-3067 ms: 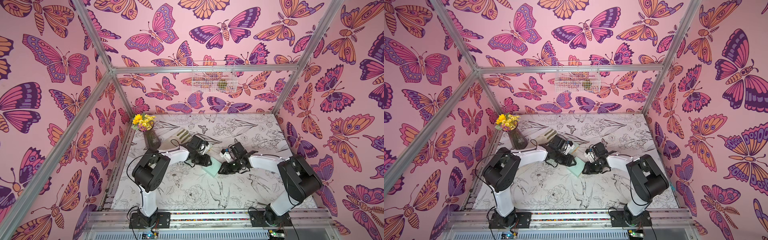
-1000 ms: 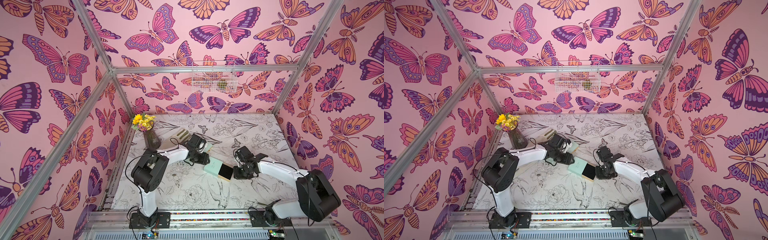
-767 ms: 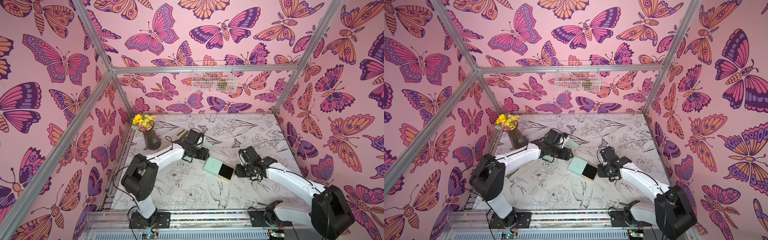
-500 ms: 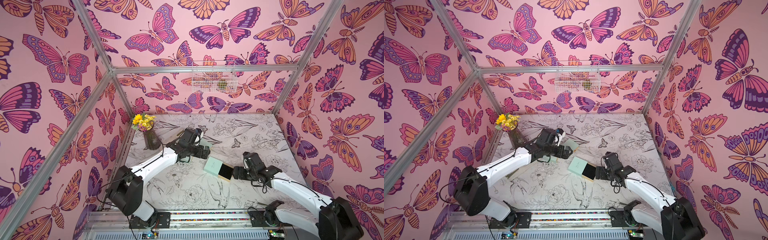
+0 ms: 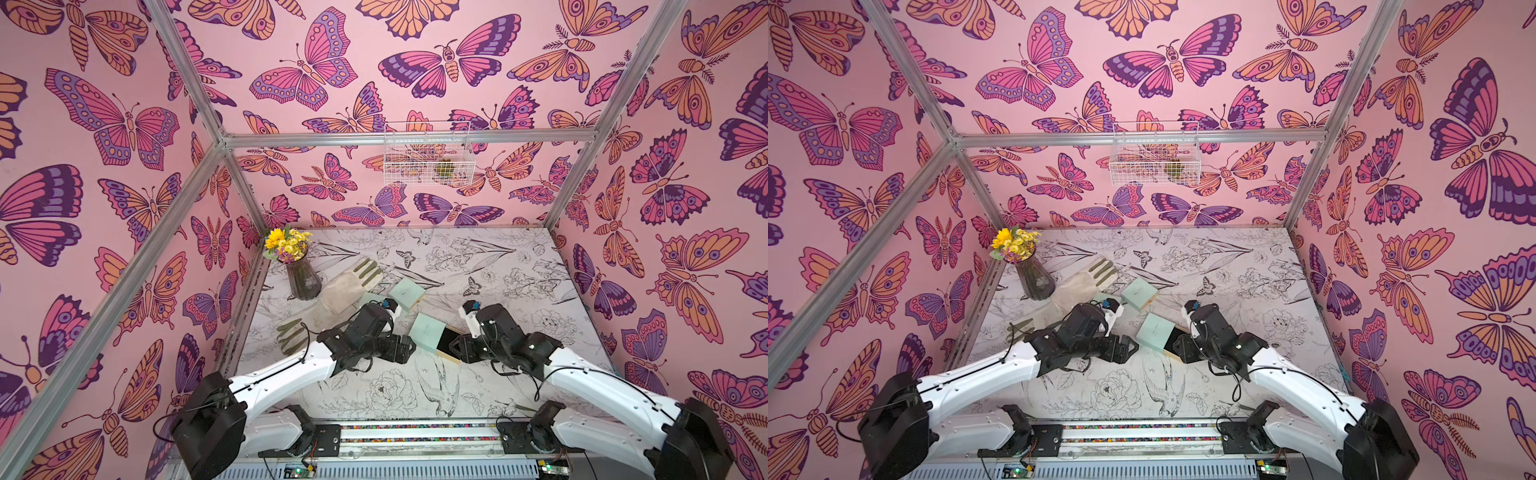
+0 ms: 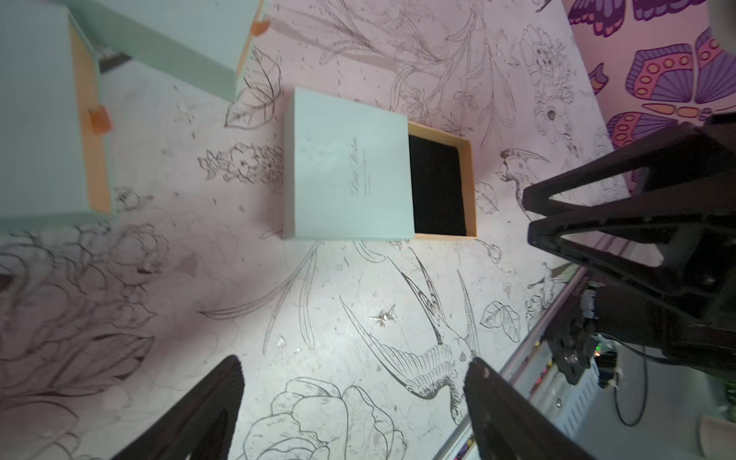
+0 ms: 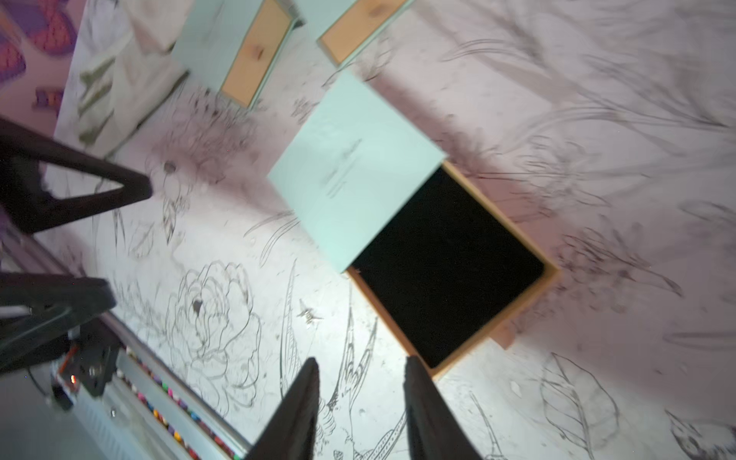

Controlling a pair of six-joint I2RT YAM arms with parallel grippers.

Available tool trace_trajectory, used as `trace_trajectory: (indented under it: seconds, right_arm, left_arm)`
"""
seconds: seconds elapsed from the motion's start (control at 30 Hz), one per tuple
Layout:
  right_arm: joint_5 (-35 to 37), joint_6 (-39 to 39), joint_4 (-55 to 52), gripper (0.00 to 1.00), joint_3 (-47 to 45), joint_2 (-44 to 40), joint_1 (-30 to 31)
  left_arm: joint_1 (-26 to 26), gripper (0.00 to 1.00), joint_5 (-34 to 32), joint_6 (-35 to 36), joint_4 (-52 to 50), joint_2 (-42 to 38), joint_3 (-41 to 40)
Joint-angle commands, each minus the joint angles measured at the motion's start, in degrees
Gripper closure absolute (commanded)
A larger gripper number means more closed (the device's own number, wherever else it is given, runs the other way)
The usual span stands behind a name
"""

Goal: Place the earrings into the drawer-style jewelry box
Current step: Pick up the earring from the center of the board.

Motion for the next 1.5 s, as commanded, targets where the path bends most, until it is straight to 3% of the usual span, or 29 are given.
trace_trajectory:
  seconds: [0.0, 0.23, 0.57, 1.03, 1.23, 1.47]
  right_arm:
    - [-5.2, -5.5, -5.6, 0.74, 4.3, 6.9, 3.0]
    - [-4.5, -10.3, -8.6, 0.8, 12.3, 20.4, 7.2]
    - [0.5, -13.4, -11.3, 0.8, 18.2, 31.2, 11.5]
    - [0.5, -13.1, -10.1, 0.79, 19.5, 34.8, 12.2]
    - [0.0, -12.5, -9.9, 0.84, 19.0, 34.7, 12.2]
    - [0.4, -11.5, -10.5, 0.96, 18.1, 32.1, 12.3]
  left_arm:
    - [-0.2, 0.13, 4.1, -6.8, 7.4, -1.5, -4.4]
    - [0.6, 0.13, 7.4, -10.2, 16.4, 1.6, -8.2]
    - [8.0, 0.16, 12.8, -12.6, 24.4, 2.2, -13.0]
    - [10.2, 0.19, 13.8, -12.7, 25.3, 1.4, -15.3]
    - [10.3, 0.2, 14.0, -12.4, 25.3, 1.4, -15.2]
    - [10.5, 0.21, 14.4, -11.5, 25.2, 2.6, -14.3]
